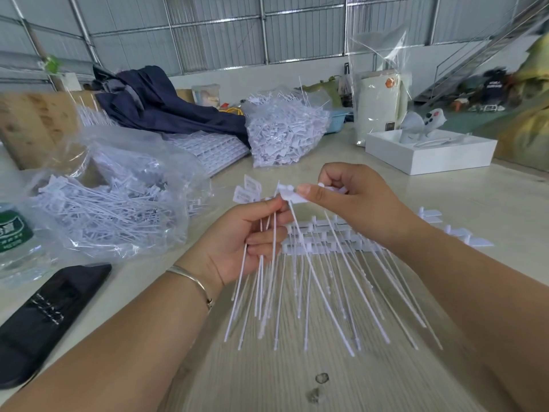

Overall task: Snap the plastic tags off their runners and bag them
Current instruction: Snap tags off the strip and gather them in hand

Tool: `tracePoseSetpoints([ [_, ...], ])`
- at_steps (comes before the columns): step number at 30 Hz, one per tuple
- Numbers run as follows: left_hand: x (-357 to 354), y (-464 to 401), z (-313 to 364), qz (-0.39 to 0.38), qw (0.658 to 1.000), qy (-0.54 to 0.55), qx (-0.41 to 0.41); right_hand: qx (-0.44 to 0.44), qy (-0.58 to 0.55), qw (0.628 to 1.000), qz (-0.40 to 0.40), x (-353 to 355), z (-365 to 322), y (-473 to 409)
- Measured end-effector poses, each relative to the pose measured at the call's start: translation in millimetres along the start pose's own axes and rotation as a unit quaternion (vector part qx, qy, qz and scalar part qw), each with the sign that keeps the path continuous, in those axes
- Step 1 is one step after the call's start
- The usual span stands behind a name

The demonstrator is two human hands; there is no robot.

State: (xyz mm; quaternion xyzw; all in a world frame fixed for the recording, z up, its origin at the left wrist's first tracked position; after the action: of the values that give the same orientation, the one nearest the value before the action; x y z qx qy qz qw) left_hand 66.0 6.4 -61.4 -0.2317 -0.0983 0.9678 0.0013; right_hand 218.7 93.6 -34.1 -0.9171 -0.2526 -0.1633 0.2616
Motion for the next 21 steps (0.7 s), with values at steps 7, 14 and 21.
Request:
tracePoseSetpoints([
  [7, 5.9, -2.9, -5.7, 0.056, 0.993, -0.084, 0.053, 0.048, 0.182, 0.978, 0.086, 3.5, 1.4, 0.5],
  [14, 2.5, 1.5, -8.1, 0.018, 0.987, -0.138, 0.076, -0.005, 0.208, 0.977, 0.055, 6.7, 12.4, -3.9],
  [21, 3.0, -3.1, -10.2, 0.085, 0.992, -0.078, 0.060, 0.034, 0.241, 0.970, -0.013, -0.3, 16.9, -2.7],
])
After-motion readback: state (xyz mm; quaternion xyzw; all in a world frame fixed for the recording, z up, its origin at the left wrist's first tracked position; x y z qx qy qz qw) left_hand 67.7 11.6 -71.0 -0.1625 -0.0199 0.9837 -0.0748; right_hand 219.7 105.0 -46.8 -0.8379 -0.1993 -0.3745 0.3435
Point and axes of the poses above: each hand's wrist, its own y-axis away from the middle knuckle, its own x-axis out of the back of the hand, z = x × y, the point moved 2 cm from there along -y, towards the middle knuckle, and after that the axes turned 14 degrees about -x, right-handed, at the moved point
